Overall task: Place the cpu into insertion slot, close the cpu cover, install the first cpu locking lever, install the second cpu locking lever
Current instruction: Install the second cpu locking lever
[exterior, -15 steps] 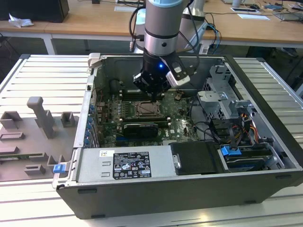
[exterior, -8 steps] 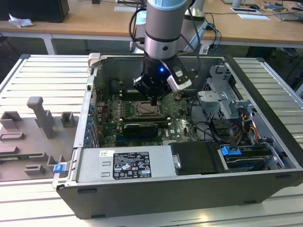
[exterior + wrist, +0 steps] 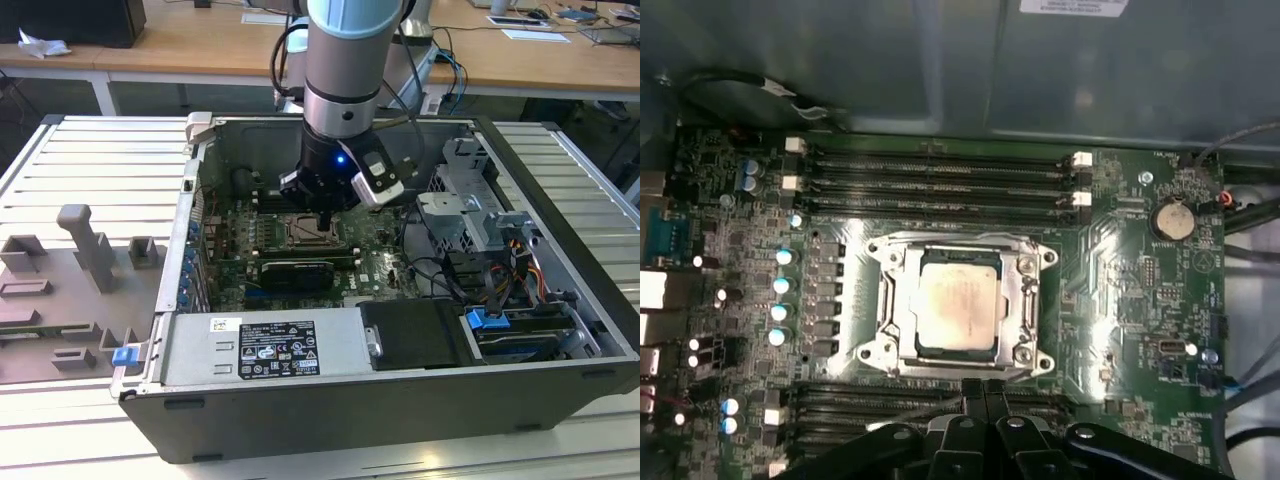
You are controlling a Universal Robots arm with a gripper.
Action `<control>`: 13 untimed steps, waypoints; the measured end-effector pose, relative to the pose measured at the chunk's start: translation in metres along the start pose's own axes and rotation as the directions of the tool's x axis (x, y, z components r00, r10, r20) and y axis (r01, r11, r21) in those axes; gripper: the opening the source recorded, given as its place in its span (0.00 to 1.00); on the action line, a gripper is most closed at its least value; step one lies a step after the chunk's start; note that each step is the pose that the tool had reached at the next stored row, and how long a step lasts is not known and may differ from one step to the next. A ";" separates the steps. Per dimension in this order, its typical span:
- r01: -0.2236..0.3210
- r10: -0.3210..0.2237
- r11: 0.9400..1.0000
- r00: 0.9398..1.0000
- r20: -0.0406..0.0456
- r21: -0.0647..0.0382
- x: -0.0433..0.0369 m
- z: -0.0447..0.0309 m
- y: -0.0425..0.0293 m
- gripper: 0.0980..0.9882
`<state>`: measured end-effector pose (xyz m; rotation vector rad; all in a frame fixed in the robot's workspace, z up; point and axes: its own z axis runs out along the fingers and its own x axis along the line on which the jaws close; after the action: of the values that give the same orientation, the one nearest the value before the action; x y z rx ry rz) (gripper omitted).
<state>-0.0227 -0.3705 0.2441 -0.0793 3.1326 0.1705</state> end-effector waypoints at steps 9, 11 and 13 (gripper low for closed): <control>0.003 -0.003 0.998 1.000 0.003 -0.058 0.0086 0.0050 -0.0118 0.01; 0.004 -0.004 0.998 1.000 0.003 -0.061 0.0132 0.0051 -0.0168 0.01; 0.008 -0.007 0.998 1.000 0.003 -0.067 0.0260 0.0136 -0.0189 0.01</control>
<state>-0.0477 -0.3891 0.2283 -0.0910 3.1235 0.2760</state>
